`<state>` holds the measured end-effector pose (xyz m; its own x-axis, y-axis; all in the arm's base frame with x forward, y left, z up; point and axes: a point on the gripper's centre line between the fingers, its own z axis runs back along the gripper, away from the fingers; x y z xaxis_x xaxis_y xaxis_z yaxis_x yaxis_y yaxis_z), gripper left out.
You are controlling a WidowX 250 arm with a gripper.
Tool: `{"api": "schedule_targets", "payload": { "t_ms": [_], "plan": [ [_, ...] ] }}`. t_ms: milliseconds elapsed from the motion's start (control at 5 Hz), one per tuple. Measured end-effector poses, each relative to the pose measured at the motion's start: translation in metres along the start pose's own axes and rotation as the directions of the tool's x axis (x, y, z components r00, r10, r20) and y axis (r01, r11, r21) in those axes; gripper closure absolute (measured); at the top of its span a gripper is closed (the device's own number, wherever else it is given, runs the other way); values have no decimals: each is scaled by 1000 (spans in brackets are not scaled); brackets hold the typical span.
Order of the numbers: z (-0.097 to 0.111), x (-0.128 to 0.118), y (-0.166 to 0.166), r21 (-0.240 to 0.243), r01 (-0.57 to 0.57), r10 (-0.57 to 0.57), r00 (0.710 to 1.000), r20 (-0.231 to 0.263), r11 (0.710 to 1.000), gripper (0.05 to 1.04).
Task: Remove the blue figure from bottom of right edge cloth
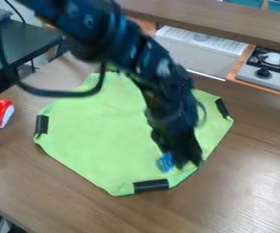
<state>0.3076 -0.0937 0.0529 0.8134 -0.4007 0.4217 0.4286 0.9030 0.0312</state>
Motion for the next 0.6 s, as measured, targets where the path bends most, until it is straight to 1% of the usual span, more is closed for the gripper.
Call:
{"api": "schedule_targets", "payload": {
  "t_ms": [200, 400, 600],
  "plan": [
    [-3, -12, -23, -3, 98, -98, 995, 0, 995, 686],
    [-7, -23, -37, -17, 152, -152, 988, -2, 988, 686],
    [-15, -30, -40, -31, 162, -163, 987, -3, 986, 626]
  ]
}}
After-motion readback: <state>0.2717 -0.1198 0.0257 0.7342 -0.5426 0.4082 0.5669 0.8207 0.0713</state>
